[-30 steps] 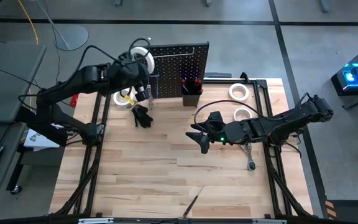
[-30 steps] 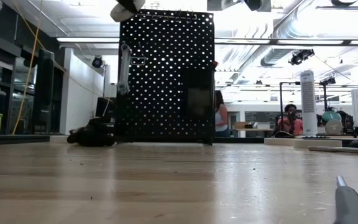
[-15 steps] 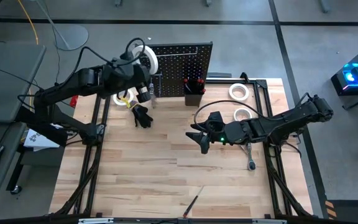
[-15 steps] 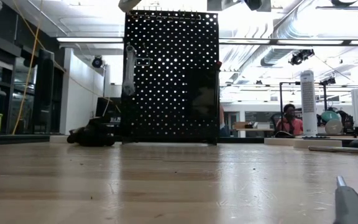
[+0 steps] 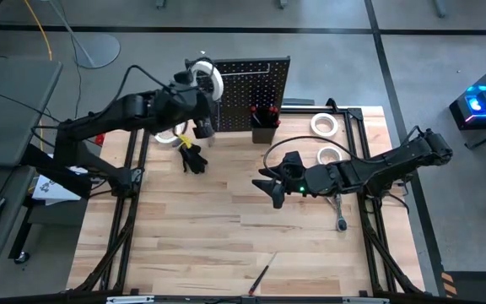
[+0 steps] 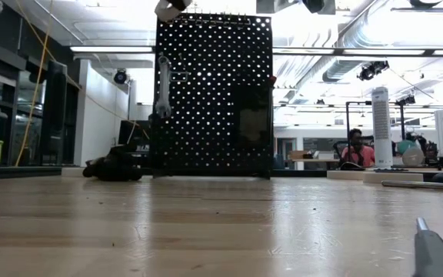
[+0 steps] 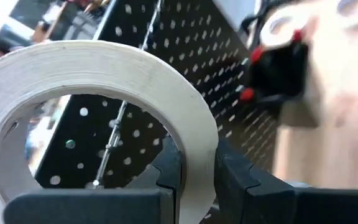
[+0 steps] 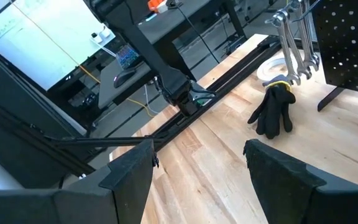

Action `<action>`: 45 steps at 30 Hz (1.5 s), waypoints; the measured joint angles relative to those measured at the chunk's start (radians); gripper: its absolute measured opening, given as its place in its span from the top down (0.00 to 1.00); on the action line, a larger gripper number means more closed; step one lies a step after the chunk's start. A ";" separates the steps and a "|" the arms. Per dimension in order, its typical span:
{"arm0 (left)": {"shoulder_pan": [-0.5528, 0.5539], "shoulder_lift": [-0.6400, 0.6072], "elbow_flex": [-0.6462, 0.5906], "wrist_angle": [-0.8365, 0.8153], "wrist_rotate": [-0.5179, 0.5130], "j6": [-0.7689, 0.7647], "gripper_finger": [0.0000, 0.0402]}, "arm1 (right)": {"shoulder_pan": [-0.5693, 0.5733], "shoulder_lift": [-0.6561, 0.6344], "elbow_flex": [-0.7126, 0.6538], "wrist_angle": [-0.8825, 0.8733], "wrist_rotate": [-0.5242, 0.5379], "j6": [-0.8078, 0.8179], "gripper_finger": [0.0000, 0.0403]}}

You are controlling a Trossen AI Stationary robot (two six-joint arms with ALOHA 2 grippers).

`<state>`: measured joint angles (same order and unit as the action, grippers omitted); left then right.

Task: Hang tools onto peg board
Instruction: Hang the white masking tape on the peg board

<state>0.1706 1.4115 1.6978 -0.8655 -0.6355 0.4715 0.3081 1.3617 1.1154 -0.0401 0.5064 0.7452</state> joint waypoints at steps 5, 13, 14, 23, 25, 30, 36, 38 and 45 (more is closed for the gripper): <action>0.015 0.047 0.000 -0.002 -0.086 0.066 0.88 | 0.000 0.000 0.000 0.001 0.000 0.015 0.39; 0.026 0.126 0.000 -0.001 -0.184 0.126 0.69 | 0.000 0.000 0.000 0.004 -0.010 0.042 0.39; 0.028 0.132 0.000 -0.002 -0.186 0.126 0.66 | 0.000 0.000 0.000 0.006 -0.010 0.042 0.39; 0.030 0.125 0.000 -0.004 -0.151 0.086 0.58 | 0.000 0.000 0.000 0.007 -0.011 0.041 0.39; 0.030 0.114 0.000 -0.006 -0.151 0.075 0.58 | 0.000 0.000 0.000 0.007 -0.011 0.041 0.39; 0.023 0.105 0.000 -0.011 -0.144 0.041 0.58 | 0.000 0.000 0.000 0.007 -0.011 0.041 0.39; 0.015 0.092 0.000 -0.056 -0.126 -0.021 0.58 | 0.000 0.000 0.000 0.007 -0.012 0.041 0.39; 0.004 0.090 0.000 -0.079 -0.126 -0.040 0.58 | 0.000 0.000 0.000 0.007 -0.012 0.041 0.39; -0.049 0.056 0.000 -0.109 -0.127 -0.086 0.58 | 0.000 0.000 0.000 0.007 -0.012 0.037 0.39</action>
<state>0.1214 1.4670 1.6974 -0.9746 -0.7620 0.3857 0.3084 1.3617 1.1156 -0.0334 0.4946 0.7818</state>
